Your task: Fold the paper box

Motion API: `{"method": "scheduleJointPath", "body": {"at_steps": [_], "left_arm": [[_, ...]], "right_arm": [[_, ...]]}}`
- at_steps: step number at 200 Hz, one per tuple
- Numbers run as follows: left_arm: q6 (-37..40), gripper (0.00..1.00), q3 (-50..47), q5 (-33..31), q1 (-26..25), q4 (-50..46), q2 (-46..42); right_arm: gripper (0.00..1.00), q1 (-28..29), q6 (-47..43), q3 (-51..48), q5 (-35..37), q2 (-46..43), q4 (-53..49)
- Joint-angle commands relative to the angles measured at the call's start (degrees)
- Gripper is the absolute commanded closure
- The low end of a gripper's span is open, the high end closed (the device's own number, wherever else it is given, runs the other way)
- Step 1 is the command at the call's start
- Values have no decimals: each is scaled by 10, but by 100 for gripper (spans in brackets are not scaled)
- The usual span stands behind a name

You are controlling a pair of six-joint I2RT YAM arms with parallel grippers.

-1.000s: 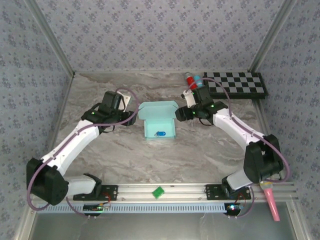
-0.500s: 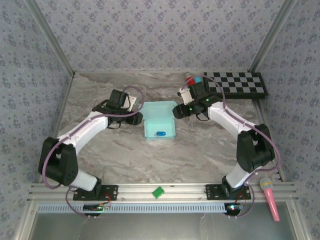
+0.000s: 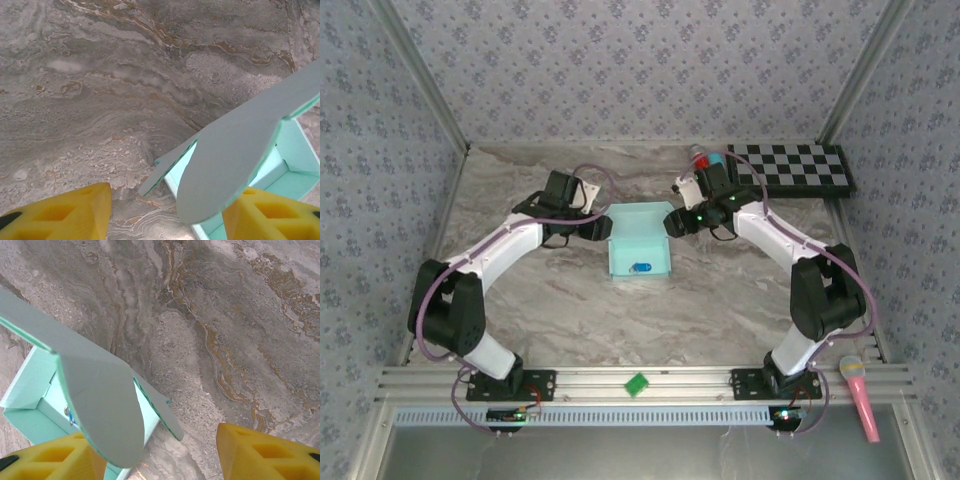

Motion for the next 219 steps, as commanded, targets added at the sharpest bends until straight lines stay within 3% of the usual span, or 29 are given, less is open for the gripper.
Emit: {"method": "scheduleJointPath", "body": {"at_steps": [1, 104, 219], "left_arm": [[7, 44, 25, 22, 4, 9, 9], [12, 52, 37, 46, 5, 11, 24], [9, 57, 34, 42, 5, 3, 28]], "right_arm": [[42, 0, -8, 21, -16, 13, -6], [45, 4, -9, 26, -16, 22, -11], [61, 9, -8, 25, -16, 21, -11]]}}
